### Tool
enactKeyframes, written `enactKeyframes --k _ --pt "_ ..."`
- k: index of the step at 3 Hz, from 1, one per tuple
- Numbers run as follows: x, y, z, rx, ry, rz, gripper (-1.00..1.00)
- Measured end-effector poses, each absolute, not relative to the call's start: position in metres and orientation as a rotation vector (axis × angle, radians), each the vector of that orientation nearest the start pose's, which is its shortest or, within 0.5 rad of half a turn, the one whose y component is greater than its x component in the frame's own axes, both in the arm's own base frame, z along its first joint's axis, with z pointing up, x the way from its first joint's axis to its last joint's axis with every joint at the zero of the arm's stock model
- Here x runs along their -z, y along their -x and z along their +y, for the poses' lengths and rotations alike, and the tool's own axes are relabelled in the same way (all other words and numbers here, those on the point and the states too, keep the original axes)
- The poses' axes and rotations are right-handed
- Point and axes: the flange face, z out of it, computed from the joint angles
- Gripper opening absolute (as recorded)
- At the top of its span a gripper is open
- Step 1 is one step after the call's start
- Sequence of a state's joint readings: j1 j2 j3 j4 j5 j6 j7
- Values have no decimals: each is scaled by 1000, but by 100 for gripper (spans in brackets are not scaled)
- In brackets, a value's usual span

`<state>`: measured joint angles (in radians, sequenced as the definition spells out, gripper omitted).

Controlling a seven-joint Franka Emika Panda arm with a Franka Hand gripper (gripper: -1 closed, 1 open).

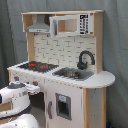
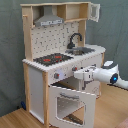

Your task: Play with the kitchen

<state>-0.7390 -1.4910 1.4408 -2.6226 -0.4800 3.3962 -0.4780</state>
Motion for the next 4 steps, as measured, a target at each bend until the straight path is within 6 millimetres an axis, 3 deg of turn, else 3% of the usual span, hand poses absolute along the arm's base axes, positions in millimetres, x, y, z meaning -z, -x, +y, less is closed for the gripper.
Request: enactKeyframes --k 1,2,3,4 --pt "-343 -341 352 -594 -617 1586 100" --pt "-340 -346 357 -602 -612 1596 100" --pt "-340 -346 357 -602 -613 1596 -100" --pt "-341 -347 354 -687 -717 1564 -100"
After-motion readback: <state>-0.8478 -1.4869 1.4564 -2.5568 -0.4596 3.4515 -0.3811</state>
